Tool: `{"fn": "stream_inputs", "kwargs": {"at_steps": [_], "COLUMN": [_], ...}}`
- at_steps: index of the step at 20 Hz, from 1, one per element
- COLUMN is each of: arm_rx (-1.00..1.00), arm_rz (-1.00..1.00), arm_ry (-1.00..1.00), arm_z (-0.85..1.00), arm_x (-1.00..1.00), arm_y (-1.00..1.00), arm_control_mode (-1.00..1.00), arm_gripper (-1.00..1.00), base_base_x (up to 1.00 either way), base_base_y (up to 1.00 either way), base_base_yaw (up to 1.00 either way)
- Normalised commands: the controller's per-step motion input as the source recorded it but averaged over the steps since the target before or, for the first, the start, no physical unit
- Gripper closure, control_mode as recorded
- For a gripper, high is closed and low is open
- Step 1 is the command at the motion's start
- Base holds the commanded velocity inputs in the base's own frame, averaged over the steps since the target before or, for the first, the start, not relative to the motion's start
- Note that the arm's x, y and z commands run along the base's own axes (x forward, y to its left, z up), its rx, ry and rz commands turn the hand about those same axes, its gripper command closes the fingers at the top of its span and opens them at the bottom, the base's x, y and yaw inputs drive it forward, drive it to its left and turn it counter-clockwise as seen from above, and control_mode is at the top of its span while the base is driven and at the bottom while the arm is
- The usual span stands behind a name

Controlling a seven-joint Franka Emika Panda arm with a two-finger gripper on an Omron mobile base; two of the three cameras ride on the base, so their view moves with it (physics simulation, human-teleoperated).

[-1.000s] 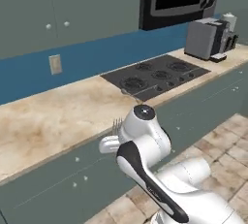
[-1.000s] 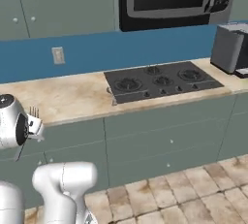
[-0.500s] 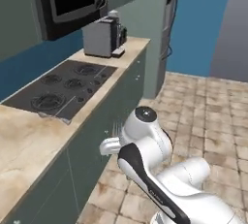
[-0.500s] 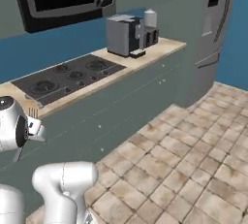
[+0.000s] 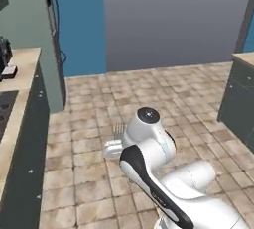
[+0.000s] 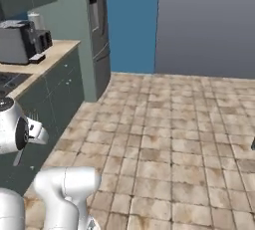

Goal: Take the fork and place it on the left side of the plate. Then take the spoon and place it on the right side of the plate. Make sure they're directly next to the plate.

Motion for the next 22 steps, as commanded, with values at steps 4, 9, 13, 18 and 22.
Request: {"fn": "stream_inputs", "kwargs": {"at_steps": [4,9,13,18,22], "arm_rx": [0.0,0.0,0.0,0.0,0.0], "arm_rz": [0.0,0.0,0.0,0.0,0.0], "arm_ry": [0.0,0.0,0.0,0.0,0.0], "arm_z": [0.0,0.0,0.0,0.0,0.0], "arm_x": [0.0,0.0,0.0,0.0,0.0], "arm_y": [0.0,0.0,0.0,0.0,0.0], "arm_control_mode": [1.0,1.0,1.0,1.0,1.0], "arm_gripper": [1.0,1.0,1.0,1.0,1.0], "base_base_x": [0.04,0.19,0.42,0.36,0.86], "base_base_y": [0.0,-0.02,-0.04,-0.03,0.5], "base_base_yaw": [-0.87,-0.81,-0.72,-0.74,-0.61]}}
